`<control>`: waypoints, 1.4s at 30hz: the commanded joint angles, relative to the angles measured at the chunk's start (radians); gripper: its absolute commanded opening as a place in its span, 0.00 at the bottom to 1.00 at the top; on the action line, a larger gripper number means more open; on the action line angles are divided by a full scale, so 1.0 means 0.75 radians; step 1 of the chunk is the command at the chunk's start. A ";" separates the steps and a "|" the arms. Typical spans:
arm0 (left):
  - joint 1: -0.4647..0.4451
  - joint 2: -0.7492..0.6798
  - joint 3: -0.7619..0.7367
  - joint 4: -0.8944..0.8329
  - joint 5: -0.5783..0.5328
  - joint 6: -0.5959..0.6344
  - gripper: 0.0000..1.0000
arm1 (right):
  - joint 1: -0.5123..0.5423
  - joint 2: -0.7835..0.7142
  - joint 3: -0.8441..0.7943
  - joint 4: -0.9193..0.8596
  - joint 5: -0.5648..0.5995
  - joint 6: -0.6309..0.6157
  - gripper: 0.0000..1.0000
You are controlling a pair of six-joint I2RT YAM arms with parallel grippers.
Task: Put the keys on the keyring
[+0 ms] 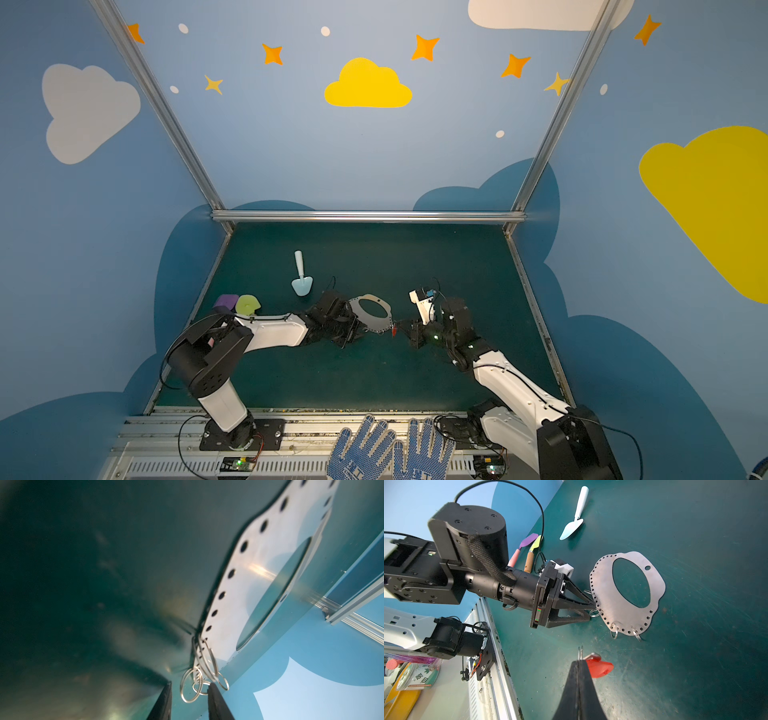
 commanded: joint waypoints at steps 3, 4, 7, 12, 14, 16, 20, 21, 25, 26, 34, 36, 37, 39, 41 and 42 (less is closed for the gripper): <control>0.000 0.042 -0.009 -0.074 -0.010 -0.009 0.28 | 0.006 -0.021 -0.012 0.016 0.011 0.003 0.00; 0.003 0.049 -0.009 -0.072 -0.010 -0.004 0.28 | 0.007 -0.024 -0.012 0.014 0.011 0.003 0.00; 0.011 0.054 -0.016 -0.081 -0.025 0.004 0.25 | 0.008 -0.027 -0.015 0.010 0.010 0.004 0.00; 0.025 0.076 0.007 -0.083 -0.030 0.043 0.14 | 0.007 -0.025 -0.014 0.013 0.010 0.007 0.00; 0.032 0.082 0.013 -0.090 -0.032 0.054 0.12 | 0.007 -0.025 -0.018 0.019 0.007 0.011 0.00; 0.040 0.085 0.014 -0.092 -0.030 0.063 0.10 | 0.008 -0.021 -0.020 0.023 0.007 0.012 0.00; 0.053 0.078 0.017 -0.098 -0.027 0.090 0.07 | 0.012 0.001 -0.025 0.039 -0.001 0.020 0.00; 0.057 0.072 0.019 -0.106 -0.026 0.101 0.05 | 0.014 0.007 -0.027 0.044 -0.003 0.021 0.00; 0.078 0.053 0.033 -0.150 -0.001 0.168 0.04 | 0.036 0.053 -0.021 0.068 -0.007 0.021 0.00; 0.082 0.045 0.044 -0.170 0.004 0.196 0.04 | 0.044 0.071 -0.015 0.068 -0.008 0.018 0.00; 0.119 0.040 0.147 -0.290 0.107 0.436 0.04 | 0.125 0.281 0.057 0.154 -0.097 -0.005 0.00; 0.128 0.059 0.156 -0.280 0.151 0.462 0.04 | 0.141 0.369 0.087 0.196 -0.140 -0.006 0.00; 0.131 0.067 0.155 -0.265 0.171 0.471 0.04 | 0.147 0.413 0.104 0.211 -0.157 -0.005 0.00; 0.132 0.082 0.157 -0.253 0.203 0.487 0.04 | 0.158 0.491 0.143 0.223 -0.178 -0.015 0.00; 0.136 0.092 0.156 -0.235 0.233 0.501 0.04 | 0.165 0.558 0.175 0.236 -0.189 -0.024 0.00; 0.138 0.095 0.157 -0.229 0.244 0.505 0.04 | 0.167 0.591 0.193 0.239 -0.198 -0.029 0.00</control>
